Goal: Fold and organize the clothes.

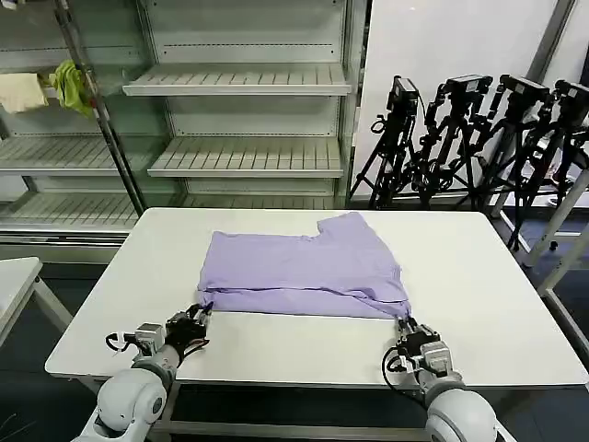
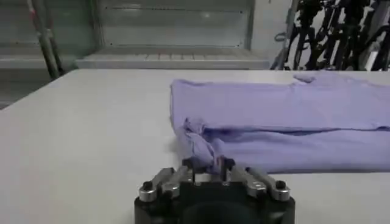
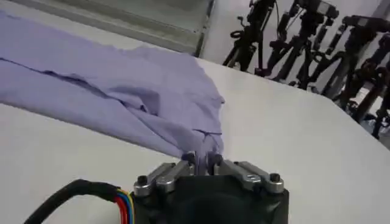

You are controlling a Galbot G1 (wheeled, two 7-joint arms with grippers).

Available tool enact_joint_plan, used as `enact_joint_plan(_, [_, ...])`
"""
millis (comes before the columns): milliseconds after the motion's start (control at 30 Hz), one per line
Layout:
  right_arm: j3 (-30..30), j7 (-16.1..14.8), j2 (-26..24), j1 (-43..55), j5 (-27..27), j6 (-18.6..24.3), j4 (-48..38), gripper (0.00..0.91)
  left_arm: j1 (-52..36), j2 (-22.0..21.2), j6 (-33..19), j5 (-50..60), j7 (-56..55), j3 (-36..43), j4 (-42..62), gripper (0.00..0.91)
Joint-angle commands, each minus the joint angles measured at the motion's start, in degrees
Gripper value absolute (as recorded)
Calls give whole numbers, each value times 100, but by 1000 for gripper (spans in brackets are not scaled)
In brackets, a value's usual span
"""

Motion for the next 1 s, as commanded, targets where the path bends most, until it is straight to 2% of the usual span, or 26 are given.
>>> enact_joint_plan(33, [0,6,14,14,-2,-15,-31,0,5,3,6,7,-13,-3,3,10])
enact_joint_plan(600, [2,-25,-62,-50,-15,15,79,0,65,26,-76,137,58,18,13,0])
enact_joint_plan(1000, [148,197,-636,-536,452,-211,841,0,797,392,116,4,-27,-201,-559,0])
